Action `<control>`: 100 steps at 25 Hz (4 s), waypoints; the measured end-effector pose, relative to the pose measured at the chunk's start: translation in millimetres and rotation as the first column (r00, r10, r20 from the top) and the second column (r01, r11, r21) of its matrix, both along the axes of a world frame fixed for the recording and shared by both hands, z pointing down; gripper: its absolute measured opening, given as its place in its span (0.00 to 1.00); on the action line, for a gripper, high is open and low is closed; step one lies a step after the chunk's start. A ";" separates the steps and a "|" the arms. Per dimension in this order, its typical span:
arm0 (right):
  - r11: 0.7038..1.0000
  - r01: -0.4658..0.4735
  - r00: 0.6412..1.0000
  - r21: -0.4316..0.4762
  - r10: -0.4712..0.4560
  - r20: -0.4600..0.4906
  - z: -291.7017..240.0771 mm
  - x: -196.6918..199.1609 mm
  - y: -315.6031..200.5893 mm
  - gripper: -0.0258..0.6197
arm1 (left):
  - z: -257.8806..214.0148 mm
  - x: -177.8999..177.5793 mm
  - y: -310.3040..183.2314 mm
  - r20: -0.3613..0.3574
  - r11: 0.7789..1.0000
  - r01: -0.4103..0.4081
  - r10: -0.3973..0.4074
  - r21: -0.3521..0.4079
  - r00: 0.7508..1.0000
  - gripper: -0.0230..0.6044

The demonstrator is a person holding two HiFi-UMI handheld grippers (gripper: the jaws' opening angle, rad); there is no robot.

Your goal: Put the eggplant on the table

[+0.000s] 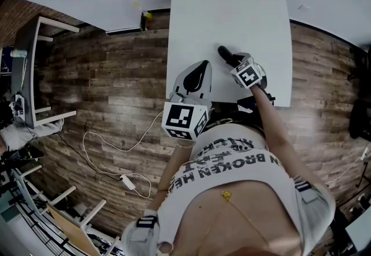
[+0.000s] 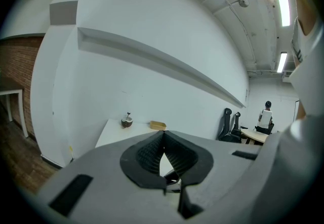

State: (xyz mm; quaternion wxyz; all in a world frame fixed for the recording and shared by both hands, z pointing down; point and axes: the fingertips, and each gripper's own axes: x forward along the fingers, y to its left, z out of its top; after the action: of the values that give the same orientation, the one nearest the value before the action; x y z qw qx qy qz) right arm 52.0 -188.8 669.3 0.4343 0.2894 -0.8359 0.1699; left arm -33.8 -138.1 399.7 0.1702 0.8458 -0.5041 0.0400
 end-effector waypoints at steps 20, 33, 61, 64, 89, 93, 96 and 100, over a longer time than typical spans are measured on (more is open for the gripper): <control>1.000 0.014 0.999 -0.027 -0.015 -0.041 18.3 10.1 3.8 0.31 | 3.7 3.1 -4.0 0.006 1.000 -0.008 0.008 -0.012 1.000 0.03; 0.999 0.022 1.000 -0.032 -0.023 -0.014 19.1 12.1 4.4 0.31 | 5.2 10.3 -7.9 0.011 1.000 -0.025 0.025 -0.018 1.000 0.03; 0.999 0.016 1.000 -0.029 -0.016 0.000 19.9 14.1 4.7 0.31 | 8.4 14.3 -7.8 0.014 0.999 -0.029 0.029 -0.024 0.999 0.03; 0.999 0.025 1.000 -0.033 -0.025 -0.009 19.2 13.7 3.8 0.31 | 6.2 13.6 -9.0 0.014 0.999 -0.028 0.028 -0.023 0.999 0.03; 0.999 0.023 0.999 -0.032 -0.024 -0.040 22.2 16.7 1.4 0.40 | 7.1 10.7 -7.8 0.014 0.999 -0.029 0.029 -0.020 0.999 0.03; 0.999 0.020 0.999 -0.024 -0.021 -0.035 20.7 20.2 0.2 0.41 | 8.2 13.0 -7.0 0.014 0.999 -0.029 0.030 -0.020 0.999 0.03; 1.000 0.019 0.999 -0.019 -0.020 -0.036 17.1 22.1 -1.7 0.41 | 7.2 13.7 -7.4 0.014 0.999 -0.029 0.030 -0.020 0.999 0.03; 1.000 0.020 0.999 -0.007 -0.020 -0.025 7.6 19.9 -2.4 0.41 | 6.6 13.7 -6.4 0.012 0.999 -0.031 0.031 -0.019 0.999 0.03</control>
State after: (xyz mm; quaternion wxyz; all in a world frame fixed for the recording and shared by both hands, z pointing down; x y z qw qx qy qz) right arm 72.0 -191.3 676.9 0.4475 0.2815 -0.8327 0.1646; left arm -20.1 -144.5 406.3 0.1743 0.8515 -0.4917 0.0527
